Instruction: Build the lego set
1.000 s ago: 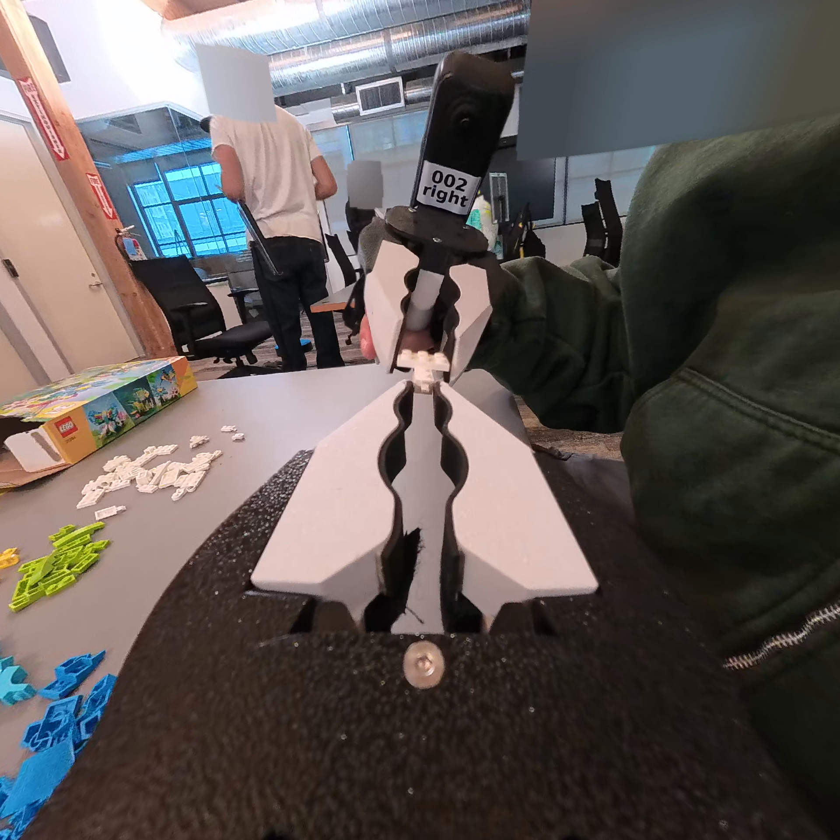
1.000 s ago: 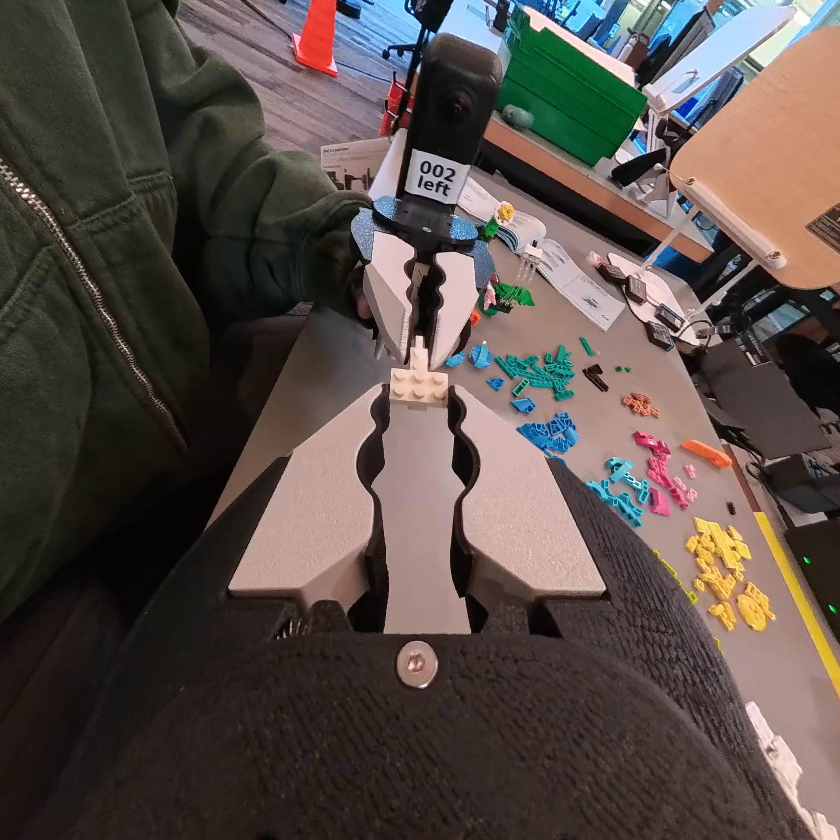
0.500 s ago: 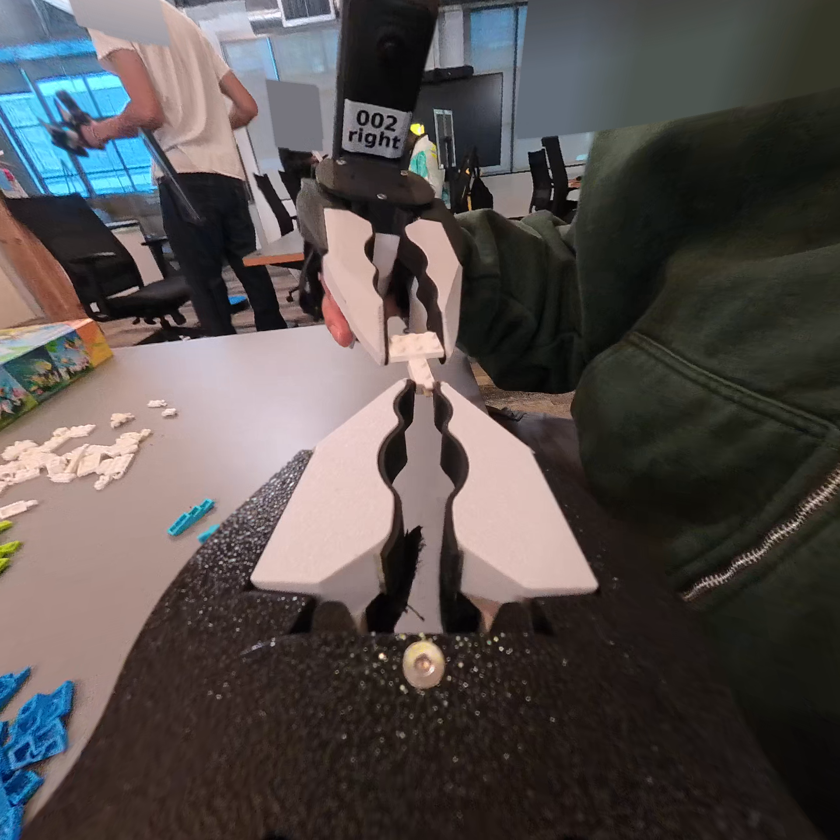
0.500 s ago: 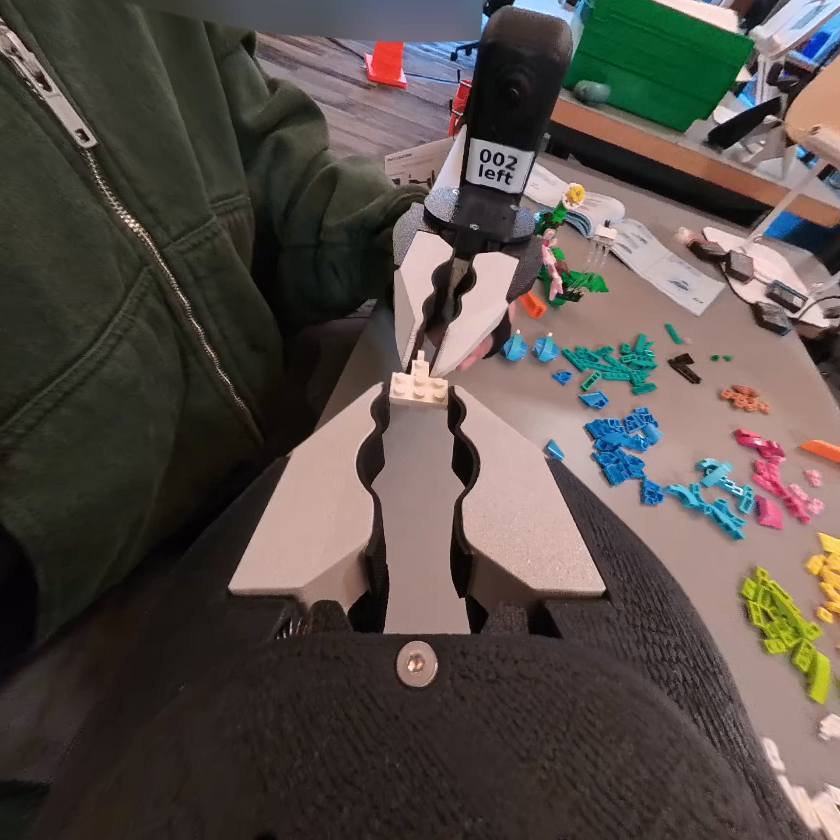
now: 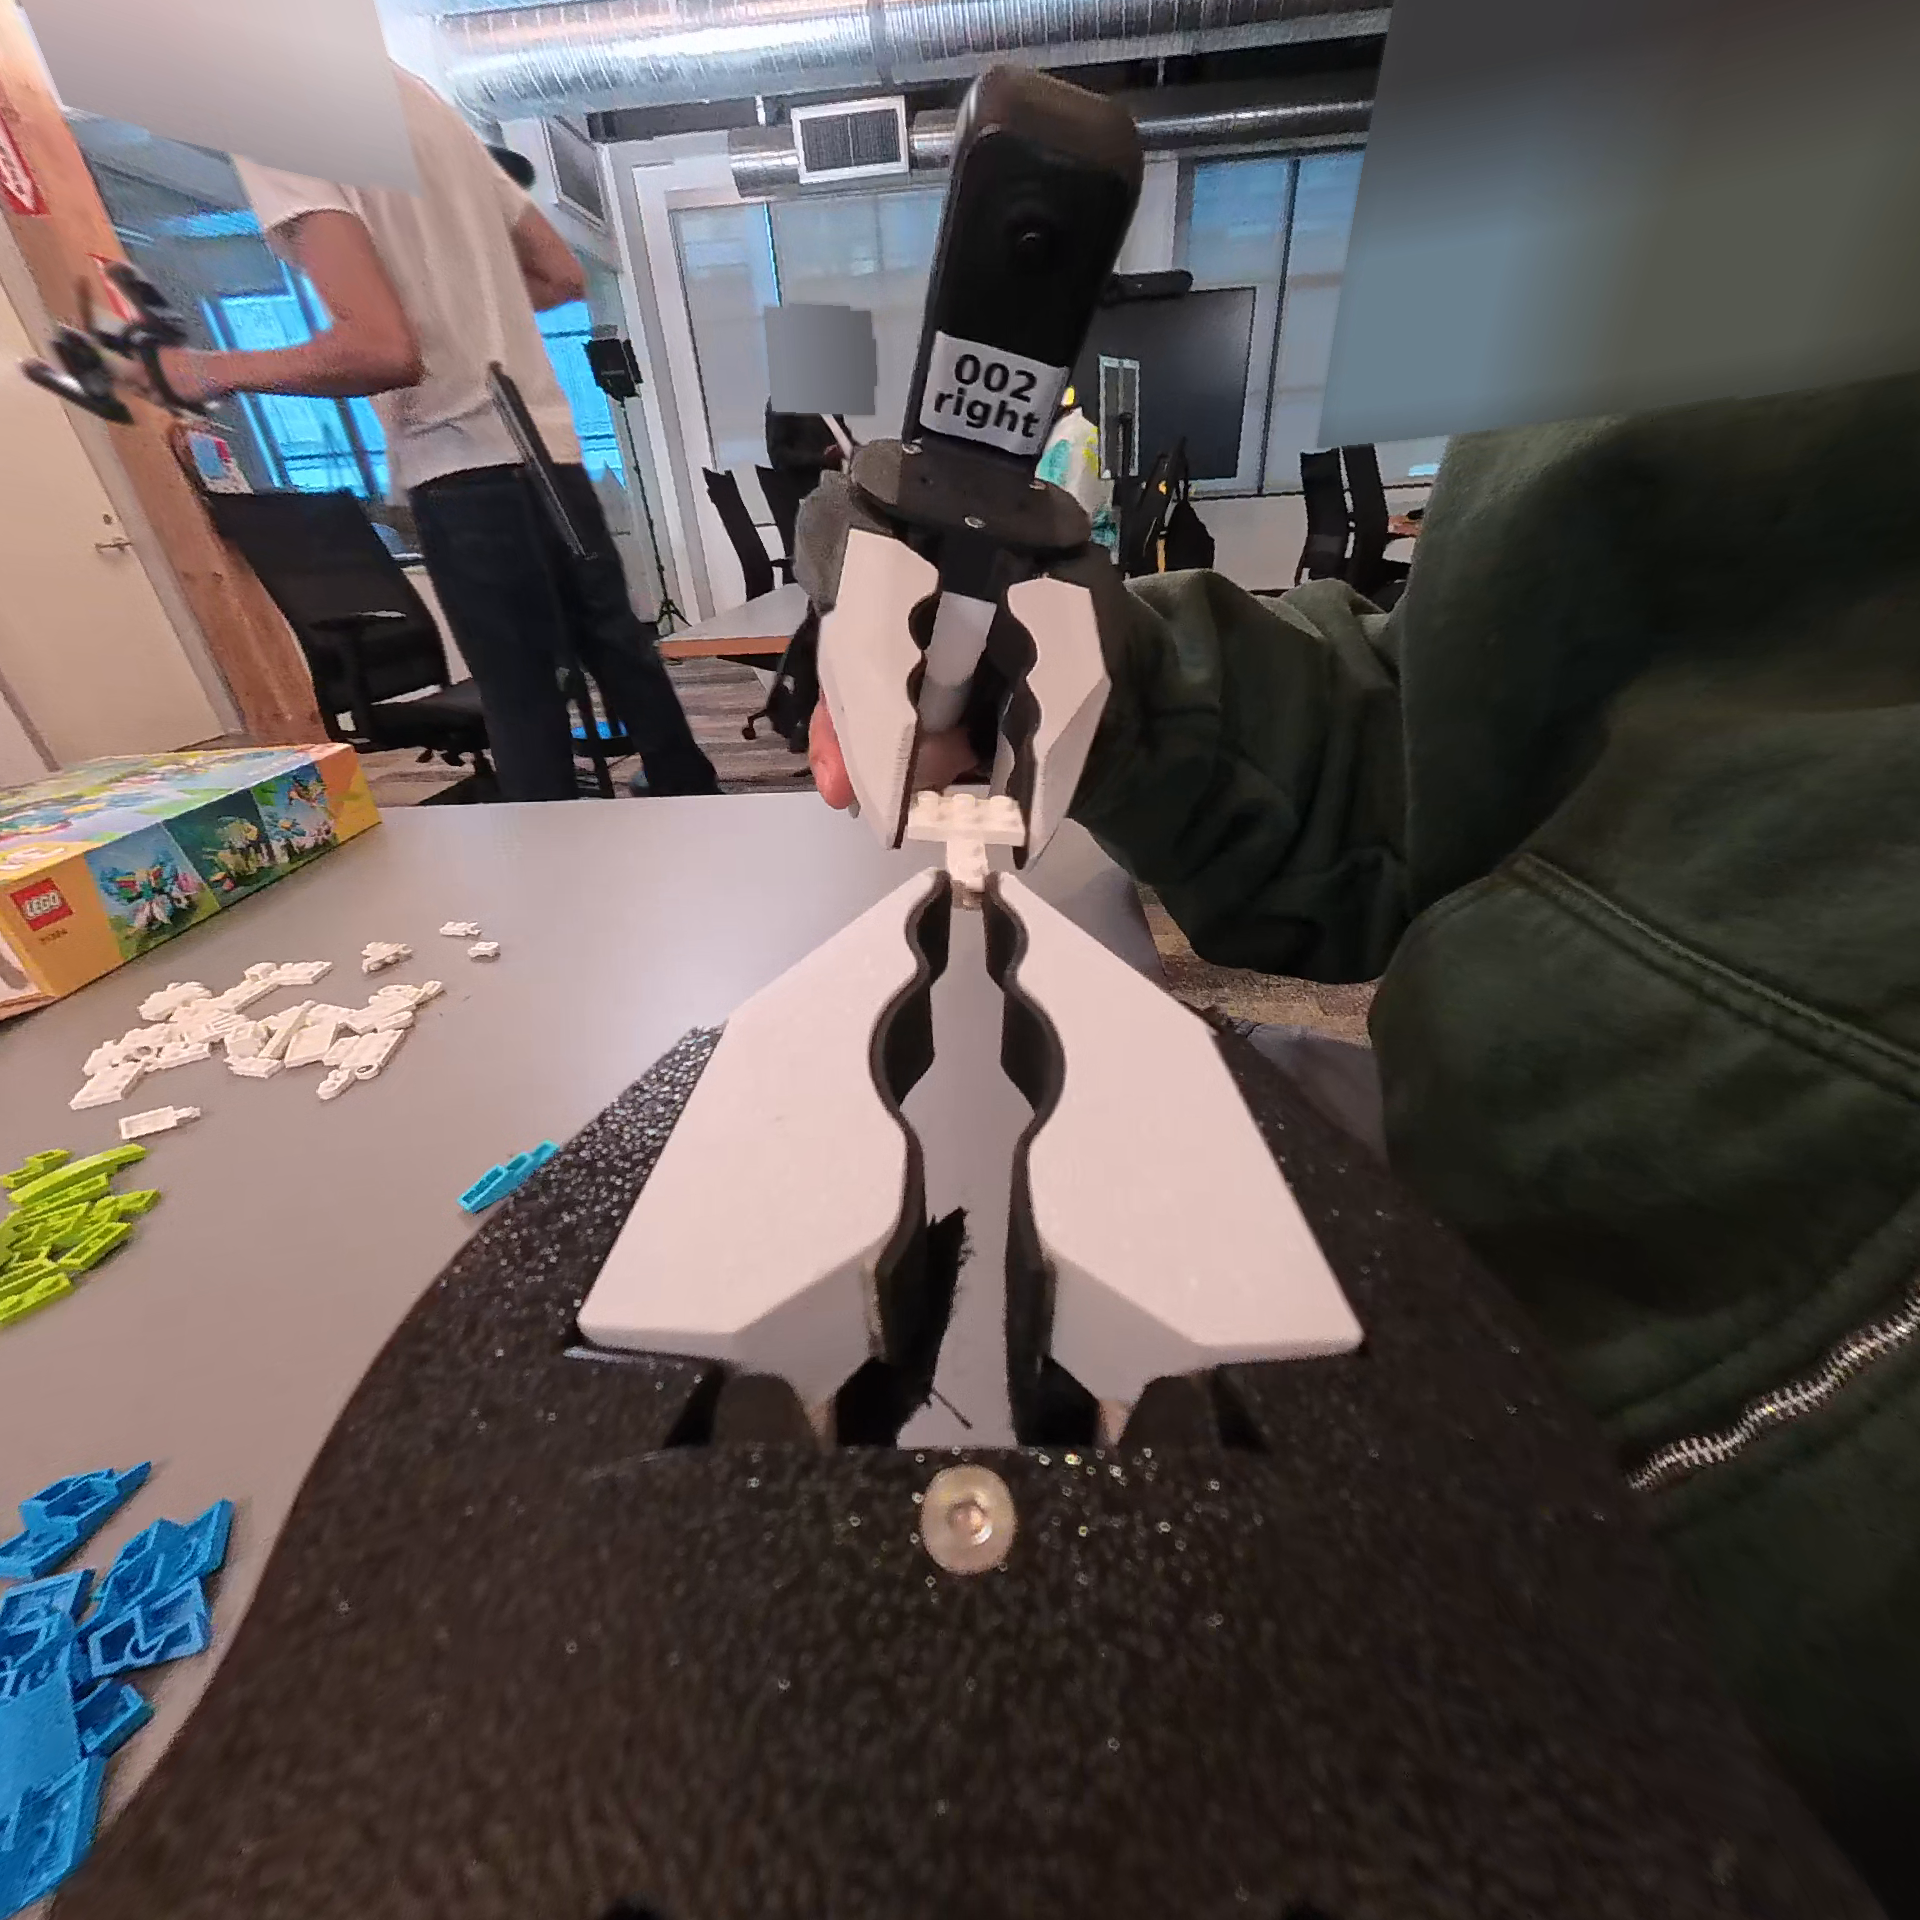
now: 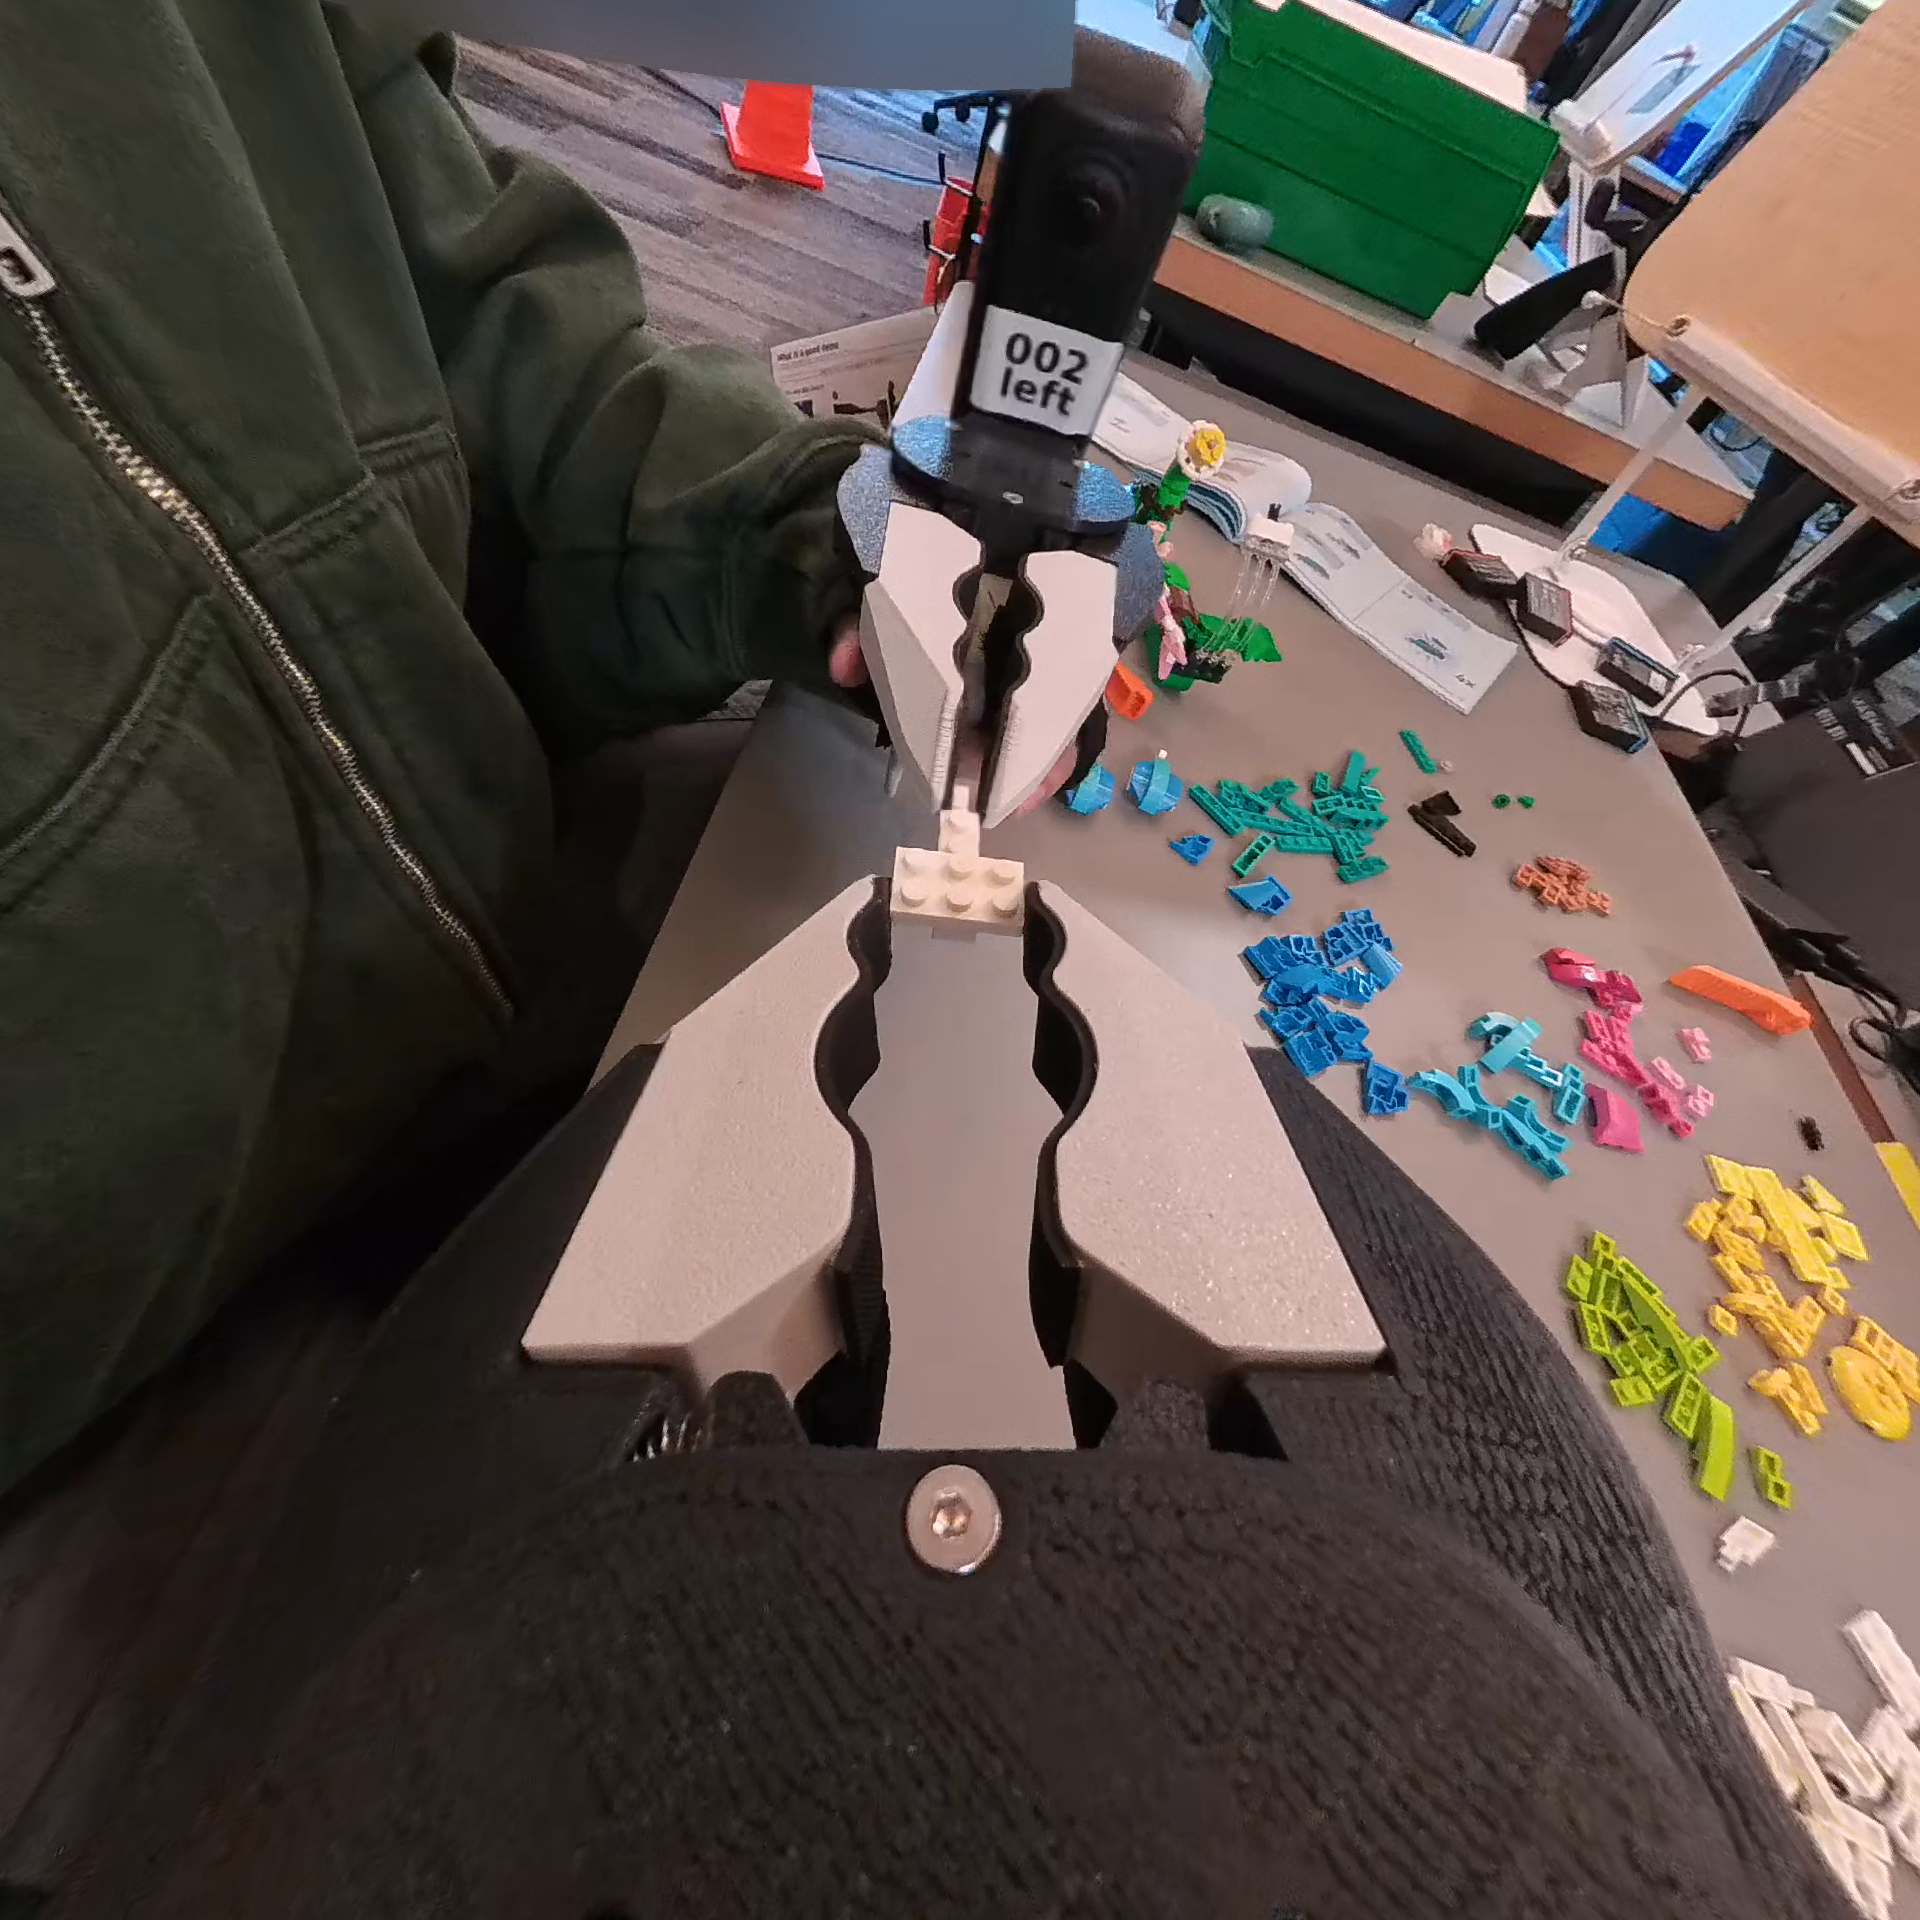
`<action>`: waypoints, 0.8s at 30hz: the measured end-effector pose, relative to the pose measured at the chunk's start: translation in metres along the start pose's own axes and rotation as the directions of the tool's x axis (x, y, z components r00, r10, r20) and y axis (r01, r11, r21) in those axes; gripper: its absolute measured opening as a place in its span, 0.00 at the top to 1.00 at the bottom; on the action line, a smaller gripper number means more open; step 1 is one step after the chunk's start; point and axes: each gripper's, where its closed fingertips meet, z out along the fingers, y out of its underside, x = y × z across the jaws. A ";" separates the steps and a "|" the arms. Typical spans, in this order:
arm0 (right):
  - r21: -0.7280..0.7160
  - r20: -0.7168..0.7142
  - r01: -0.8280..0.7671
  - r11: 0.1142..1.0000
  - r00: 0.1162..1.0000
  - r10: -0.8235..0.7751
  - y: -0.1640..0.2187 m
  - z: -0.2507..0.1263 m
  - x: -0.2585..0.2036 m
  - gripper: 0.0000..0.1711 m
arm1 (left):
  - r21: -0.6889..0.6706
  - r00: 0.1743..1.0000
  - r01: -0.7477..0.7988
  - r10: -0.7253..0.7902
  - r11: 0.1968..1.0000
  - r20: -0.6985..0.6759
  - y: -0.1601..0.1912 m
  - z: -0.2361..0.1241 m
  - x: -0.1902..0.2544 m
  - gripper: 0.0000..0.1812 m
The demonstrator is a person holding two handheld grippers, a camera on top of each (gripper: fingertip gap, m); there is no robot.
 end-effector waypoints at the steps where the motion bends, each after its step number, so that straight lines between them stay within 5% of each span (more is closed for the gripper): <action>1: 0.002 0.006 0.001 1.000 1.000 -0.001 -0.001 0.000 -0.001 0.86 | -0.001 1.000 0.003 -0.003 1.000 -0.012 0.000 0.000 0.001 0.98; 13: 0.015 0.125 -0.057 0.998 0.991 0.055 0.001 0.004 -0.017 0.86 | -0.089 0.991 -0.003 -0.009 0.996 -0.135 0.009 -0.002 0.018 0.99; 24: 0.078 0.000 -0.005 0.997 1.000 0.005 -0.013 0.001 -0.002 0.86 | -0.078 1.000 -0.020 0.020 0.997 -0.008 0.005 0.001 0.001 1.00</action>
